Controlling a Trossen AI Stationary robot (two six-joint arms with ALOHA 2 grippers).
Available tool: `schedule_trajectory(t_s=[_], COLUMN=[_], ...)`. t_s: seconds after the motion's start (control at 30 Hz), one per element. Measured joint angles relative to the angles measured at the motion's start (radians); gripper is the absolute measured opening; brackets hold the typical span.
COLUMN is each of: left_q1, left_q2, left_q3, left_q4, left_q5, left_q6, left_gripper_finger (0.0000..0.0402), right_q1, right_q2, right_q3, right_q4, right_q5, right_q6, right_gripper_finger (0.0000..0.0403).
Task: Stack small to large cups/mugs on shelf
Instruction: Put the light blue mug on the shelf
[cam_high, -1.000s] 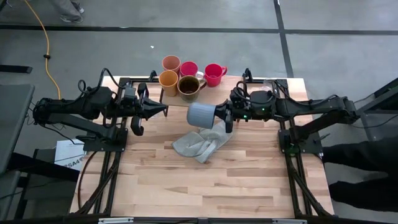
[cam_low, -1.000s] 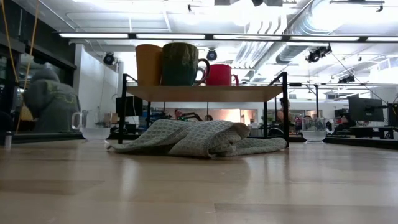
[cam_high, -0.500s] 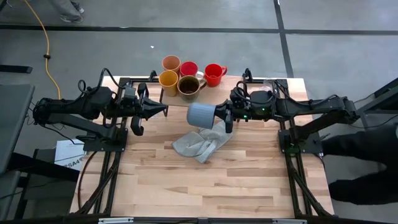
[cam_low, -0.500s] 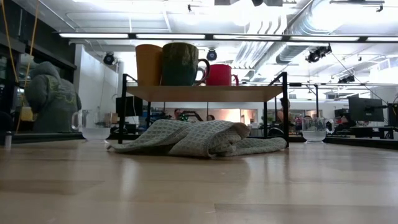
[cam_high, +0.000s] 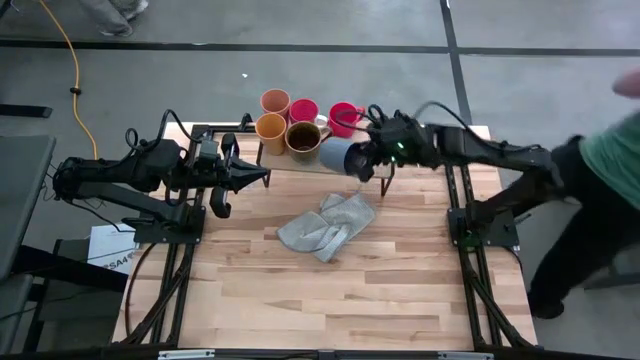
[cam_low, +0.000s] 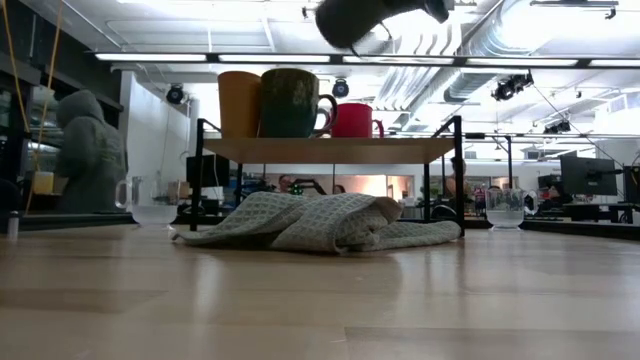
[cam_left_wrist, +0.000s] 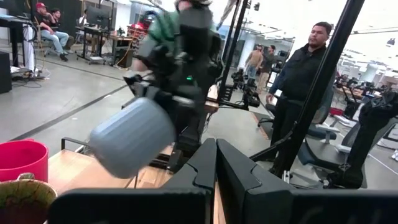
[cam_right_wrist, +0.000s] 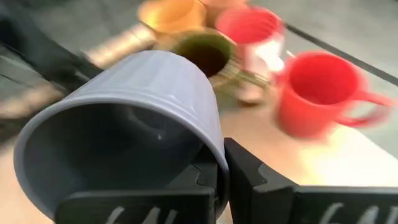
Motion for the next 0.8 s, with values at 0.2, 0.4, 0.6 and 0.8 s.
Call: schedule_trajectory(t_s=[0.2,0.4,0.6,0.8], left_q1=[0.0,0.0,0.0,0.0], left_q2=[0.0,0.0,0.0,0.0], left_q3=[0.0,0.0,0.0,0.0], left_q4=[0.0,0.0,0.0,0.0], left_q5=[0.0,0.0,0.0,0.0], left_q6=[0.0,0.0,0.0,0.0], left_gripper_finger=[0.0001,0.0001,0.0001,0.0001], right_q1=[-0.103,-0.179,-0.231,-0.256], right_q2=[0.163,0.301,0.409,0.465], right_q3=[0.226,0.386,0.487,0.497], right_q4=[-0.334,-0.511,-0.637,-0.652], right_q5=[-0.016,-0.071,-0.134,-0.154], right_q6=[-0.056,-0.08,-0.081,-0.083], right_gripper_finger=[0.0,0.0,0.0,0.0])
